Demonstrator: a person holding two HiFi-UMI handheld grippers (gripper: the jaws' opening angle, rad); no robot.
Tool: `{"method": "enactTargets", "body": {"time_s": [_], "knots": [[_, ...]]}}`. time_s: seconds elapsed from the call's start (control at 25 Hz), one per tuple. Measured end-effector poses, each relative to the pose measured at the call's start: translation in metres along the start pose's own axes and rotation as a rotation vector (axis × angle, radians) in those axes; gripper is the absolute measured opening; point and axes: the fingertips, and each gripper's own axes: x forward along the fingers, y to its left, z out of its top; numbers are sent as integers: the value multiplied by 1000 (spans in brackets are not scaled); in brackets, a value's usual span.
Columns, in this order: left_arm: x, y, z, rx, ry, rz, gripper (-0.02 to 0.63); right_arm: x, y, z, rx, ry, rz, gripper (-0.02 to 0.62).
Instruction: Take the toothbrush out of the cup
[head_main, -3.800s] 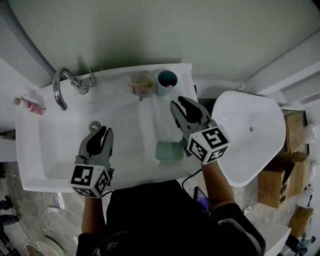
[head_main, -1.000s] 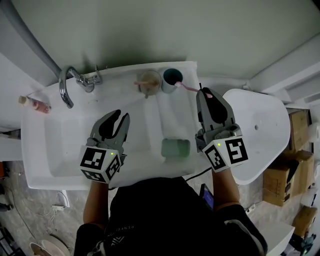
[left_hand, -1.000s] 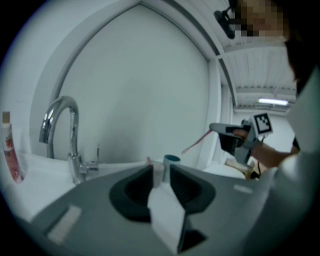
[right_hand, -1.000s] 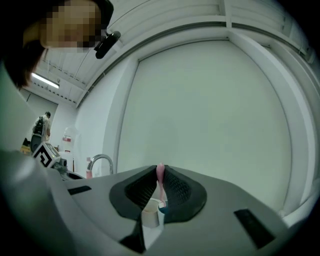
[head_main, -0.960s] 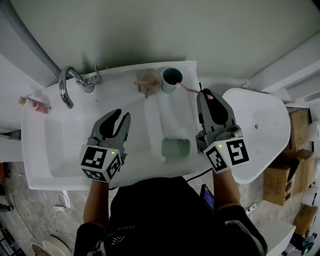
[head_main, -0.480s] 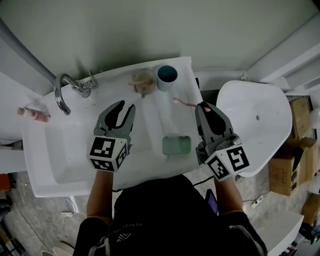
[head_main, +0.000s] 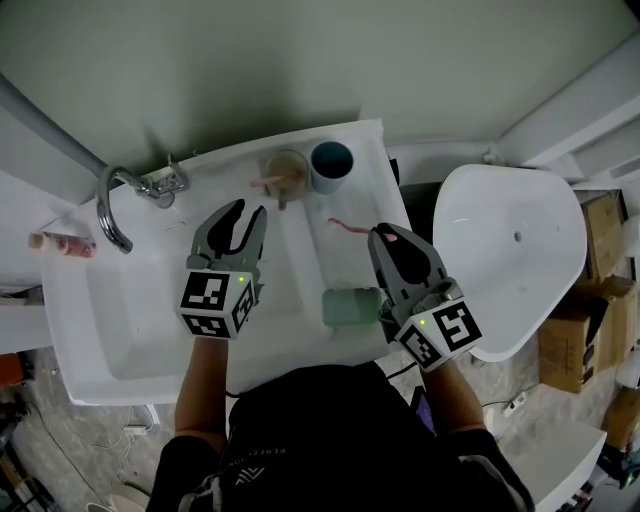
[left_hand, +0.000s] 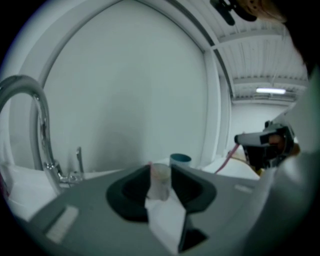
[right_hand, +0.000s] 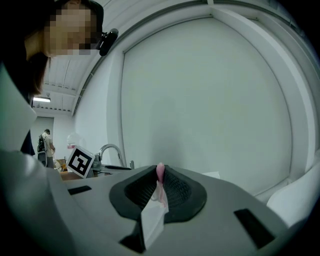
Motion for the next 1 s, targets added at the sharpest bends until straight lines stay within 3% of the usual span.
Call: {"method": "enactTargets", "body": {"time_s": [0.48, 1.0], "knots": [[33, 17, -9, -45, 18, 24, 132, 34, -4, -19, 61, 50, 83, 37], [59, 17, -7, -58, 1, 7, 132, 48, -15, -41, 99, 107, 84, 37]]}}
